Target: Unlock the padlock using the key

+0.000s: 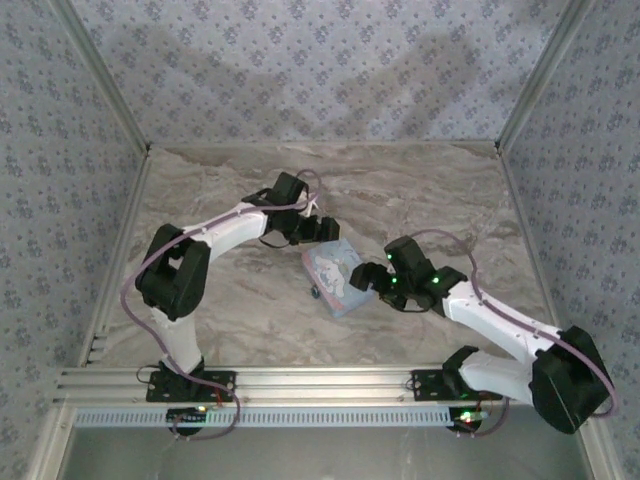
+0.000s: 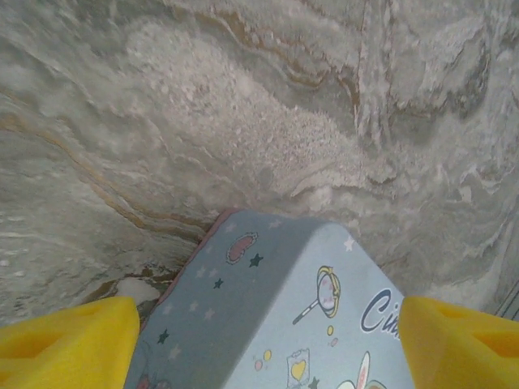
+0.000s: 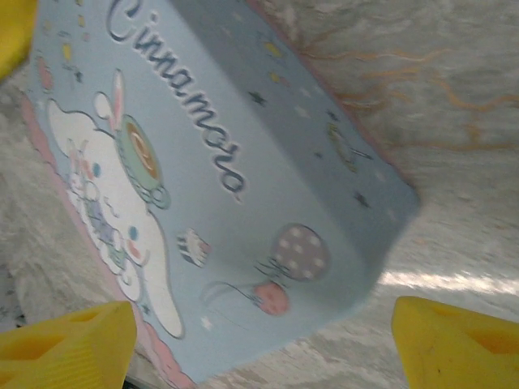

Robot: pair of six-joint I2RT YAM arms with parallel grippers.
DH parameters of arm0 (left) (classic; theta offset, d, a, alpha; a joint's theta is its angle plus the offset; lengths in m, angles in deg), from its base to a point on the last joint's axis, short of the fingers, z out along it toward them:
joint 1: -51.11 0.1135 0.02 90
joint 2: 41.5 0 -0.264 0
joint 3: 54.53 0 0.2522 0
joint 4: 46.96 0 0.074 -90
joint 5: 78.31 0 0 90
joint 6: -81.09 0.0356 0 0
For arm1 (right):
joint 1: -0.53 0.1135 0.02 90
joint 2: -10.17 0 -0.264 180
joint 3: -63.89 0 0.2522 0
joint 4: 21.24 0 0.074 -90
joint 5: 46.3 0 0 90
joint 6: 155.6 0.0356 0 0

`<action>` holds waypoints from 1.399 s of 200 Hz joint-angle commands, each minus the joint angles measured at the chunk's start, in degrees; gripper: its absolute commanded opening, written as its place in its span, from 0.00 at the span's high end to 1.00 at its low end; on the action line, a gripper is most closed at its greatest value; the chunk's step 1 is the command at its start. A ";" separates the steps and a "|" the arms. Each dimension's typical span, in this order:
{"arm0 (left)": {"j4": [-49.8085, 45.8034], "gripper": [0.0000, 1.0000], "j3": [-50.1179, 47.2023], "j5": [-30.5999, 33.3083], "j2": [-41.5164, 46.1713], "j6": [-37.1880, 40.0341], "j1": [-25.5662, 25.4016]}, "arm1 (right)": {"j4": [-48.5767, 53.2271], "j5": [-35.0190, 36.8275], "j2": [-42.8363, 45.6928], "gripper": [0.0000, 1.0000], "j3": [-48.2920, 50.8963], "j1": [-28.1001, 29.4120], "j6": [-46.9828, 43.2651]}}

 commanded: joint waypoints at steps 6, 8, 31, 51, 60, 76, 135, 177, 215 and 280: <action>0.51 0.17 -2.47 -1.67 2.77 0.14 -0.59 | -7.11 -1.53 -2.34 0.16 -0.66 0.15 2.91; 0.63 0.18 -2.80 -1.67 3.00 0.05 -0.57 | -7.38 -1.51 -2.60 0.16 -0.82 0.04 2.83; 2.49 0.18 -6.43 -1.72 5.68 -1.52 -0.62 | -8.45 -1.20 -5.75 0.17 -3.06 -0.47 1.79; 5.53 0.18 -10.97 -1.12 9.27 -3.57 -0.67 | -8.58 -0.76 -8.70 0.17 -5.46 -1.26 0.05; 6.90 0.18 -13.22 -0.68 11.00 -4.61 -0.65 | -8.76 -1.03 -10.29 0.17 -6.69 -1.95 -0.54; 9.44 0.18 -16.70 0.32 13.94 -6.72 -0.71 | -9.47 -1.69 -13.21 0.17 -9.01 -3.01 -1.73; 20.29 0.20 -25.59 4.51 20.51 -16.08 -2.19 | -9.98 -4.54 -24.30 0.30 -17.87 -5.92 -5.17; 24.18 0.21 -24.72 6.62 17.31 -18.77 -4.13 | -9.65 -6.03 -29.35 0.32 -22.32 -7.95 -7.17; 22.86 0.21 -19.81 9.11 13.53 -17.43 -4.12 | -7.90 -6.60 -32.73 0.31 -26.03 -10.39 -9.63; 19.38 0.19 -15.03 11.65 9.95 -15.48 -3.12 | -4.93 -5.88 -33.79 0.27 -28.44 -12.62 -11.93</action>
